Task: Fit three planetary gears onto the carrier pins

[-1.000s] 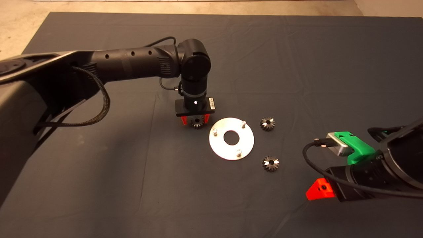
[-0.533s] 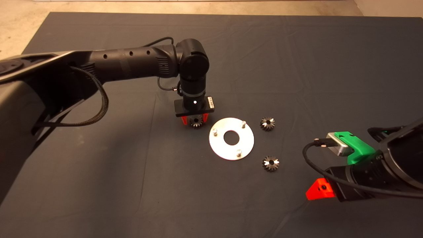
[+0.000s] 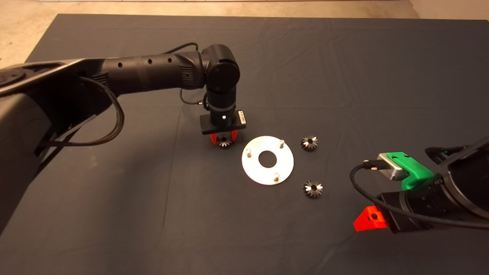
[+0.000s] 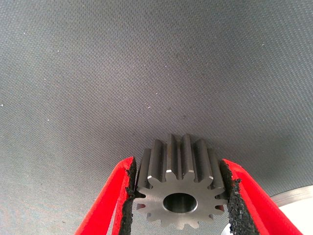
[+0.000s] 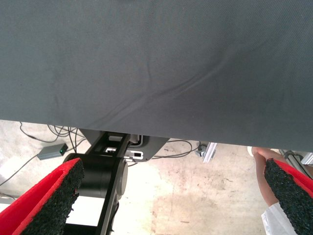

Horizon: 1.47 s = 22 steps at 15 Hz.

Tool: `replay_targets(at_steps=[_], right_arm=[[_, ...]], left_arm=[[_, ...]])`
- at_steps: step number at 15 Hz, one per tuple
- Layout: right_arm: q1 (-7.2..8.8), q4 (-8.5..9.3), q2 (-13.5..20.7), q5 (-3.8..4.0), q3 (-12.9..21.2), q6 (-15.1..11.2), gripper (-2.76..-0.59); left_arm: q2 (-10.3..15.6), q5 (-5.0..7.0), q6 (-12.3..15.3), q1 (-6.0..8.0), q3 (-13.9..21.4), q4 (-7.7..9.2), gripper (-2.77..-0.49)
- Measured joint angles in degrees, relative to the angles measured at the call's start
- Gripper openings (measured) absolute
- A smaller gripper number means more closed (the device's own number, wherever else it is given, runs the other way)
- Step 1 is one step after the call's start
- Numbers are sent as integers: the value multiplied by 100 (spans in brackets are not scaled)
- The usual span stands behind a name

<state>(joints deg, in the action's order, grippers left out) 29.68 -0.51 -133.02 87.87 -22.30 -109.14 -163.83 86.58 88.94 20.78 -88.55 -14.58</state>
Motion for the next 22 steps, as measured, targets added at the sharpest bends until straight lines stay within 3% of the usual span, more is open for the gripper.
replay_targets(at_steps=[8, 11, 15, 16, 19, 22], right_arm=[[0, 0, 0, 0, 0, 0, -61], [-2, 0, 0, 2, 0, 0, -61], [0, 0, -2, 0, 0, 0, -61], [-1, 0, 0, 1, 0, 0, -61], [0, 0, 2, 0, 0, 0, -61], [0, -1, 30, 2, 0, 11, -61]], left_arm=[[54, -6, -139, -3, 20, 0, -227], [196, -160, -254, -27, 109, 5, -231], [279, -224, -529, -27, 190, 73, -231], [331, -207, -529, -30, 246, 138, -231], [502, 60, -472, -60, 542, 372, -231], [480, 70, -486, 9, 683, 408, -231]])
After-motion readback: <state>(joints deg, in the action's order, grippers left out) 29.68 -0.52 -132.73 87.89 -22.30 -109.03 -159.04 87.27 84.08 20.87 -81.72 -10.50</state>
